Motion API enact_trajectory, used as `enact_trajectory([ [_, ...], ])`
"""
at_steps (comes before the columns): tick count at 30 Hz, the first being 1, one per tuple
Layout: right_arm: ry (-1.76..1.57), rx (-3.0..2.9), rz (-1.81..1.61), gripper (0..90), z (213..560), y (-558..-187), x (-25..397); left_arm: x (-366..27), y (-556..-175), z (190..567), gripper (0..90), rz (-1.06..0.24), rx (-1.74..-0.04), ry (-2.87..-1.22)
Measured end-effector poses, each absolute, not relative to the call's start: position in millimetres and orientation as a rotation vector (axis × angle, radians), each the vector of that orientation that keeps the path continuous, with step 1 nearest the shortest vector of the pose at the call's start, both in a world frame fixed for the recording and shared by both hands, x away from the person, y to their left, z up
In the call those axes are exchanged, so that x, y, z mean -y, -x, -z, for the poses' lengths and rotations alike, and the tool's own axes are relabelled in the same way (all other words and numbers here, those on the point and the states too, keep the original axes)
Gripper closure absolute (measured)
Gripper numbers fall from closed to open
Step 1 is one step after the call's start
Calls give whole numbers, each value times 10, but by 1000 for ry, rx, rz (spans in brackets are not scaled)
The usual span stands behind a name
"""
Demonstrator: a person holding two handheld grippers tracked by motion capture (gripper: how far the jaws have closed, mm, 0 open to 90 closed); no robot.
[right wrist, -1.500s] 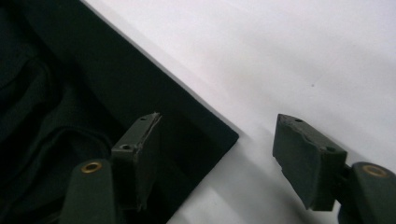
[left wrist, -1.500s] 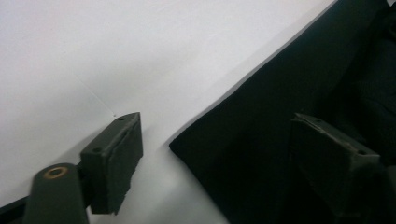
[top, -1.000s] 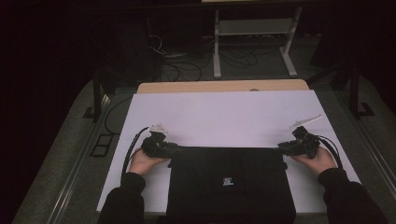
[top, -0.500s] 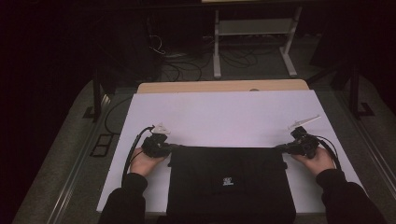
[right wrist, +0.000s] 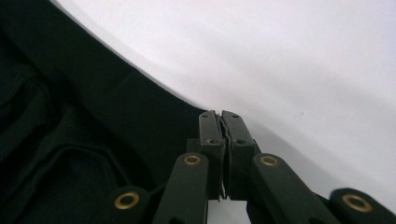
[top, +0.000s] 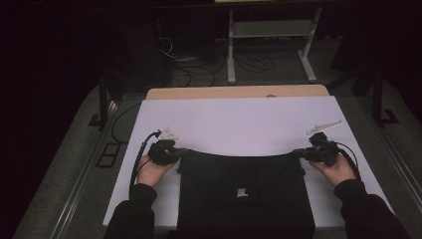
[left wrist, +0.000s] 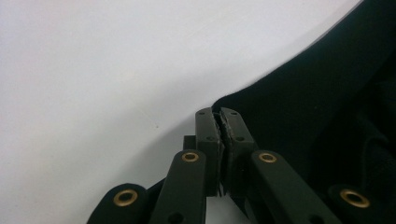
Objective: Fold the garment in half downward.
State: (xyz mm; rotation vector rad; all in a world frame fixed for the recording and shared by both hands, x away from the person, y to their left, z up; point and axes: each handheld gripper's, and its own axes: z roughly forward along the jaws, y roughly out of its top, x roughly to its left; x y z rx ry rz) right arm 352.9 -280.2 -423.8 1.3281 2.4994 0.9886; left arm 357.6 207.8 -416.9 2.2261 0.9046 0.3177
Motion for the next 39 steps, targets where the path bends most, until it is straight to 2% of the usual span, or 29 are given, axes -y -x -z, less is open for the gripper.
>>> enact_trajectory([
  [19, -1287, -2449, -1001, 863, 4102, -3693, 2750, -2150, -3670, 4021, 862, -354, -936, -2188],
  [39, -1289, -2447, -988, 863, 3948, -3857, 2729, -2107, -3782, 3776, 861, -396, -928, -2256],
])
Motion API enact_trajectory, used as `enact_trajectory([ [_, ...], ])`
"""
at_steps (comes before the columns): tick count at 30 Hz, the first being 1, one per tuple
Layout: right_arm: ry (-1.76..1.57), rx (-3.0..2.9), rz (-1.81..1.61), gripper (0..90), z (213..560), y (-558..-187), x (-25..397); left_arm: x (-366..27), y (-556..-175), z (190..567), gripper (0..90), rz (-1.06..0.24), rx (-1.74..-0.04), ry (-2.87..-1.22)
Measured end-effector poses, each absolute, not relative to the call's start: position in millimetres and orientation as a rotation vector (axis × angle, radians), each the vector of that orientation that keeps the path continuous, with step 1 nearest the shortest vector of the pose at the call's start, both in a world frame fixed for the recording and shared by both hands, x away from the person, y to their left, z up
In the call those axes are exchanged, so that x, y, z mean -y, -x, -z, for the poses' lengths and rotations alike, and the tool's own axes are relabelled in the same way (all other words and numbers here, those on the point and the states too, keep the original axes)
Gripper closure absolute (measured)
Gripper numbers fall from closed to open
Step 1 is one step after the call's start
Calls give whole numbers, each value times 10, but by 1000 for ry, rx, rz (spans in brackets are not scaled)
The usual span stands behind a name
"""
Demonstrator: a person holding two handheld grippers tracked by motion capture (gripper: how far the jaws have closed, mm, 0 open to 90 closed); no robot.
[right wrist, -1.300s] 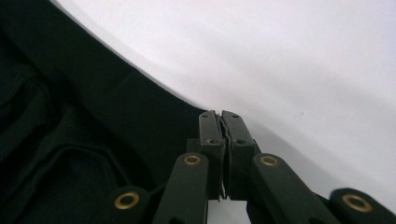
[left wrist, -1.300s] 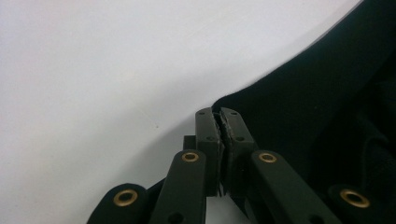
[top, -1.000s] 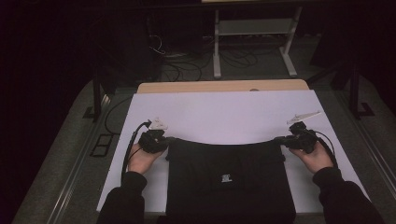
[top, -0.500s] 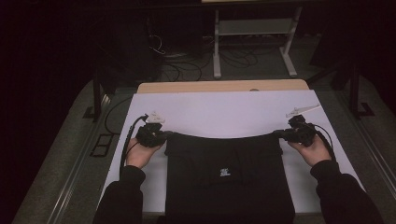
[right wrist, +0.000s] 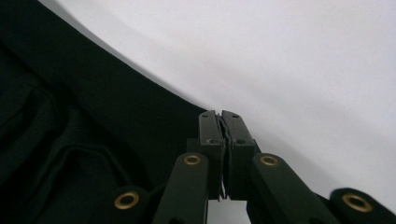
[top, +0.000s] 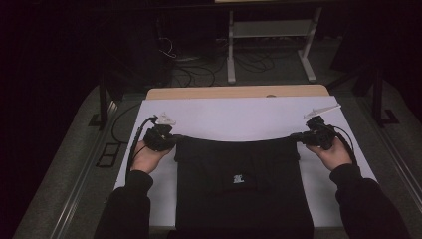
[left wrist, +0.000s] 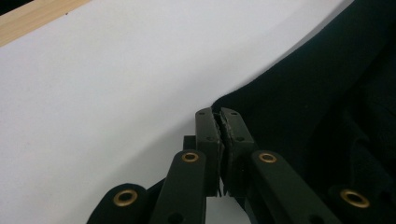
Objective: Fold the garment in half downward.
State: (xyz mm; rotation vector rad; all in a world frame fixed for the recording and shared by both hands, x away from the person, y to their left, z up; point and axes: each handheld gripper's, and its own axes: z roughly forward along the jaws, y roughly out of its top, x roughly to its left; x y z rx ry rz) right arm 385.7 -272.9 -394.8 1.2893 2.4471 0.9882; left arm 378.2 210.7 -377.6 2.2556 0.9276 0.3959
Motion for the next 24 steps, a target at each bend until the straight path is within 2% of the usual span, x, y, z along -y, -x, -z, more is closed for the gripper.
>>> enact_trajectory([
  [24, -1284, -2394, -1033, 863, 3566, -4043, 2768, -2063, -4022, 3507, 861, -430, -937, -2252],
])
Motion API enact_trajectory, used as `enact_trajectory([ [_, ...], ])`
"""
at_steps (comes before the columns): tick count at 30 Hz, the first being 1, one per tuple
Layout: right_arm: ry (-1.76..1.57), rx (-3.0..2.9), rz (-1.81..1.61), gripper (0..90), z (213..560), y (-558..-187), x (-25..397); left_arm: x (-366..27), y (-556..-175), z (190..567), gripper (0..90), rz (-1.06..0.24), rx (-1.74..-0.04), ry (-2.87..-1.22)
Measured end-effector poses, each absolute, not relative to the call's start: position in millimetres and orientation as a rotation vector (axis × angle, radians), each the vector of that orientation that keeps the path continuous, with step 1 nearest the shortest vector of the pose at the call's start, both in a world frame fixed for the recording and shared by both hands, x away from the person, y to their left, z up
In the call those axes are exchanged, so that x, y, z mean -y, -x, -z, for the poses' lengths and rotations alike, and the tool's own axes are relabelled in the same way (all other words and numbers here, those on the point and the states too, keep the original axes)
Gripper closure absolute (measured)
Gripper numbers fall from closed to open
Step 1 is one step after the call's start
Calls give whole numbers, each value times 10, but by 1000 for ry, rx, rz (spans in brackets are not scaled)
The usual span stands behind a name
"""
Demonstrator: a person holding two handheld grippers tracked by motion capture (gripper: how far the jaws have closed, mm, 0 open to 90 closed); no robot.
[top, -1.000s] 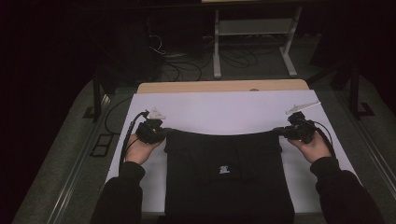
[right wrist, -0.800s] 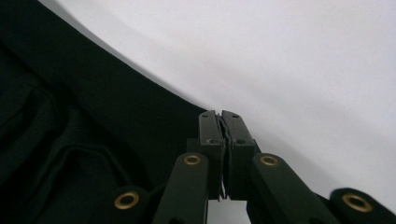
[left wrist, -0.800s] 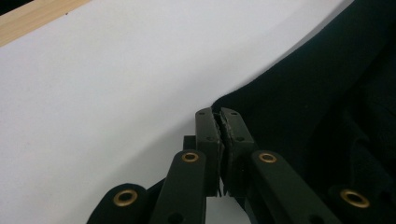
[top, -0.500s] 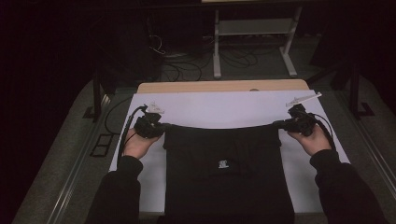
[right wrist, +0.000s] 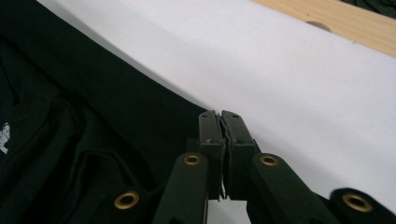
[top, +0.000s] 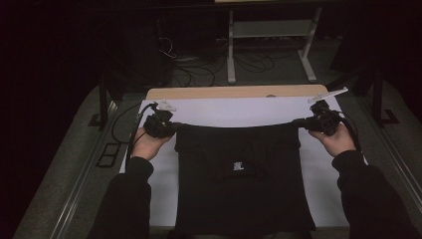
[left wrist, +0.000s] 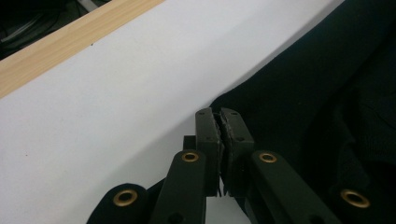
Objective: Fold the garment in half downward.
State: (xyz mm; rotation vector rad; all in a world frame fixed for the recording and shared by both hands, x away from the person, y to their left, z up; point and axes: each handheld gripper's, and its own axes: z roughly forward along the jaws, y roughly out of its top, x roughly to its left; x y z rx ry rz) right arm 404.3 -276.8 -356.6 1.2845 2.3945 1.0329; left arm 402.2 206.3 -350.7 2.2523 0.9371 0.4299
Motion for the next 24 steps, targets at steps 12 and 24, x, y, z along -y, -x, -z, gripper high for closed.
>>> enact_trajectory([
  [12, -1273, -2387, -1008, 862, 3446, -4142, 2706, -2106, -4162, 3490, 861, -447, -981, -2220],
  [24, -1292, -2338, -1002, 862, 3385, -4316, 2725, -2031, -4393, 3388, 861, -514, -972, -2213],
])
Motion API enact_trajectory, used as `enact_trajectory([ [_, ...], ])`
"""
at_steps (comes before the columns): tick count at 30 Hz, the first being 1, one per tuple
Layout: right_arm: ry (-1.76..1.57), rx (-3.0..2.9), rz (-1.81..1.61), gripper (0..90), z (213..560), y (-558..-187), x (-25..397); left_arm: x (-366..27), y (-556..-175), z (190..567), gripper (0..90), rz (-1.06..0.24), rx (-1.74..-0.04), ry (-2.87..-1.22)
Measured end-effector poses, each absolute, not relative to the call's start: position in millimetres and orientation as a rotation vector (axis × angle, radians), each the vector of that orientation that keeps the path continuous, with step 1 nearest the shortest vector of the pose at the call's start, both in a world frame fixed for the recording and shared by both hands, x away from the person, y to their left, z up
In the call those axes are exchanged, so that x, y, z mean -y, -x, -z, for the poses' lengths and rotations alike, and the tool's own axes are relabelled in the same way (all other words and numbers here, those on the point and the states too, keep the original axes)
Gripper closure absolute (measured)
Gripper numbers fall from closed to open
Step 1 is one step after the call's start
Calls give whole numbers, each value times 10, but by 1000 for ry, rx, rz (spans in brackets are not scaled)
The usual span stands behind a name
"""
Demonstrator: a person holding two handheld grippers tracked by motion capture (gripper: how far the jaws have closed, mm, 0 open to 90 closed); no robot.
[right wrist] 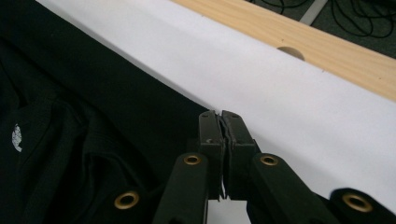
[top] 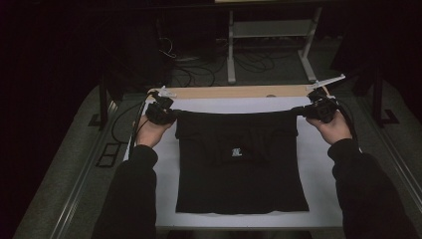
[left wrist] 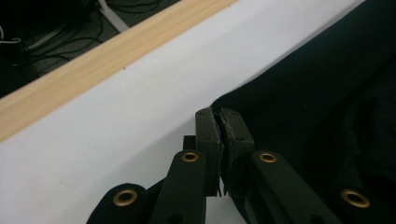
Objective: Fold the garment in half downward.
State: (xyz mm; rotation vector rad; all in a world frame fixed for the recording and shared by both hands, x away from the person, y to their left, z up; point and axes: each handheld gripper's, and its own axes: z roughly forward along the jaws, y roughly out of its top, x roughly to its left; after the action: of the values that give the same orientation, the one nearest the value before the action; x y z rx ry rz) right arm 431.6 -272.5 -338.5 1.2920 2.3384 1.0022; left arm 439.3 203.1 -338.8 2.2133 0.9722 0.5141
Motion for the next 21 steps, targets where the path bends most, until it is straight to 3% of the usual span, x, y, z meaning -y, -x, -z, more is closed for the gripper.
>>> enact_trajectory([
  [21, -1305, -2252, -1019, 862, 3255, -4553, 2744, -1966, -4583, 3275, 859, -594, -965, -2191],
])
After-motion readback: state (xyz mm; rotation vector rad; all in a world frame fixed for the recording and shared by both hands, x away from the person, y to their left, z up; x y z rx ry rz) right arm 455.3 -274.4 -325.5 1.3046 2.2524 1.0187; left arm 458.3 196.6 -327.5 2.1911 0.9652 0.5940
